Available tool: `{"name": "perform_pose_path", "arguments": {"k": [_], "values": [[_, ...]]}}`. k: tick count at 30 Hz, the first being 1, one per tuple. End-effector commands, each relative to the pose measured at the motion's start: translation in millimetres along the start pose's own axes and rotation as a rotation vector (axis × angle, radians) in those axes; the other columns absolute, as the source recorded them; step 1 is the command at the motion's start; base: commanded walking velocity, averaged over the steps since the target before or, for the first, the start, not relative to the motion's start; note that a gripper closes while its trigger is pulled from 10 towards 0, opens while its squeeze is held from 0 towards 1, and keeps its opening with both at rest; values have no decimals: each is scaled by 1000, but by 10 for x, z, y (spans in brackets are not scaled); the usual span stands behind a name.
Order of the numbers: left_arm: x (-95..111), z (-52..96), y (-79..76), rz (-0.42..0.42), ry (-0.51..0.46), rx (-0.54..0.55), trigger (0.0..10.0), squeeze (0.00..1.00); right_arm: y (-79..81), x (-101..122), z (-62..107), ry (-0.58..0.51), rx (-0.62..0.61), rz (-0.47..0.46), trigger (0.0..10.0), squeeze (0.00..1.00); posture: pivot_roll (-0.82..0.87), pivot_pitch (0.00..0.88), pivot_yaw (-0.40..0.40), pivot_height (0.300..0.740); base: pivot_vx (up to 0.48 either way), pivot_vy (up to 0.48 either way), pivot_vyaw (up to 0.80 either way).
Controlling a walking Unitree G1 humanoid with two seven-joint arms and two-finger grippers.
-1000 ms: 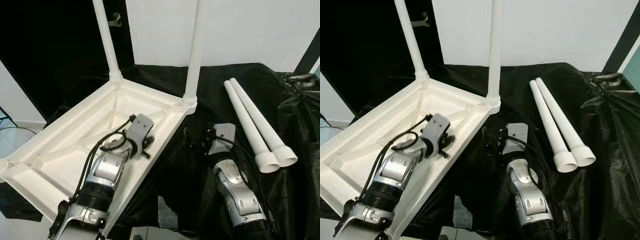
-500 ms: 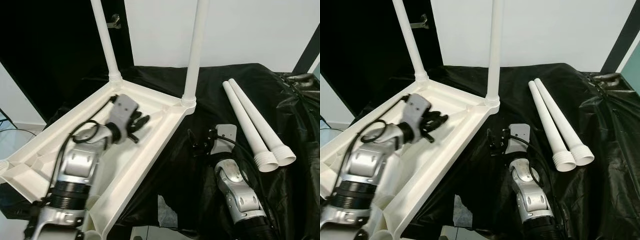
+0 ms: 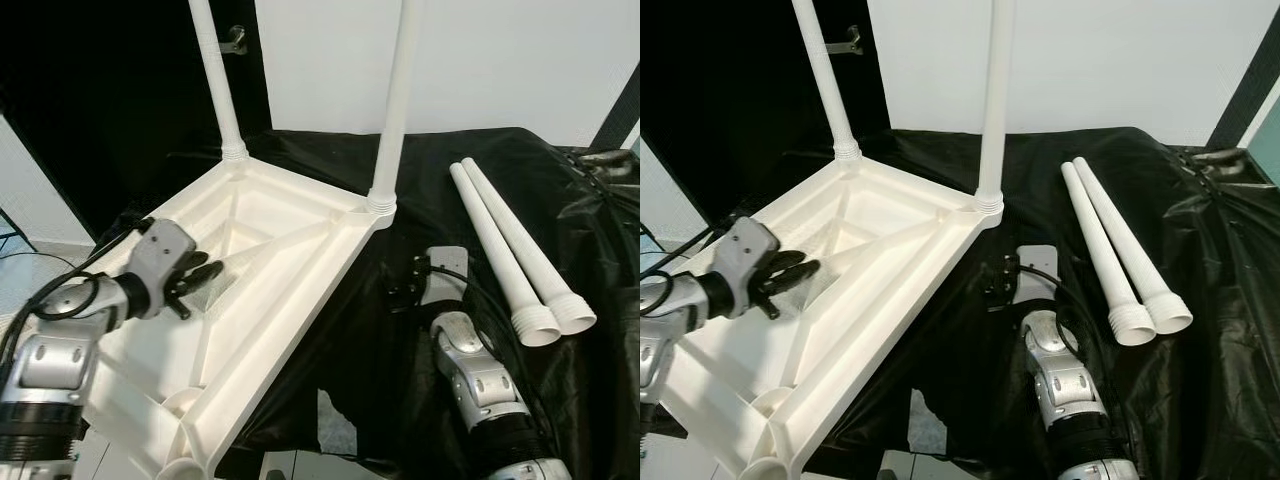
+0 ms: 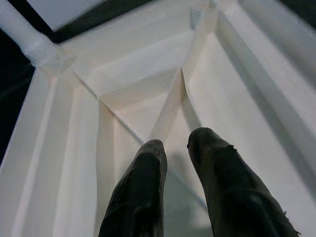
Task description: Building children table
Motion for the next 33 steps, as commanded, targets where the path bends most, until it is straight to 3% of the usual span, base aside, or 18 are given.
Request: {"name": "perform_pose_path", "arguments": {"k": [1, 6, 15, 20, 21, 24, 27, 30, 33], "values": [[-415, 135, 42, -52, 165, -6, 10000, 0, 32, -73, -65, 38, 2, 13, 10000, 0, 117, 0, 5, 740, 0, 0, 0], [-598, 270, 125, -94, 246, 3, 10000, 0, 41, -101, -155, 66, 12, 26, 10000, 0, 117, 0, 10, 740, 0, 0, 0], [-569, 348, 149, -81, 217, -7, 10000, 0, 6, -83, -297, 86, 24, 40, 10000, 0, 122, 0, 16, 740, 0, 0, 0], [-578, 390, -203, -136, 221, -167, 10000, 0, -33, -66, -418, 115, 26, 53, 10000, 0, 135, 0, 17, 740, 0, 0, 0], [-578, 390, -203, -136, 221, -167, 10000, 0, -33, -66, -418, 115, 26, 53, 10000, 0, 135, 0, 17, 740, 0, 0, 0], [-504, 434, -640, -141, 190, -354, 10000, 0, -19, -61, -458, 121, 33, 61, 10000, 0, 142, 0, 16, 740, 0, 0, 0], [-457, 432, -744, -131, 172, -388, 10000, 0, -7, -61, -467, 123, 40, 59, 10000, 0, 143, 0, 18, 740, 0, 0, 0], [-252, 407, -946, -123, 98, -446, 10000, 0, 56, -32, -507, 117, 75, 67, 10000, 0, 148, 0, 21, 740, 0, 0, 0], [-111, 360, -1007, -120, 53, -453, 10000, 0, 103, 29, -541, 94, 102, 46, 10000, 0, 149, 0, 22, 740, 0, 0, 0]]}}
Point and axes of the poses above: a point about 5 cm out from each wrist's last joint towards the gripper, its own z axis pointing back from the gripper into the wrist, its own x axis along the axis of the wrist's last joint, y = z × x, the point moved 5 cm from there along -z, pointing out of the wrist towards the gripper, and after that the axes turned 12 degrees about -z, right-handed, at the moved point
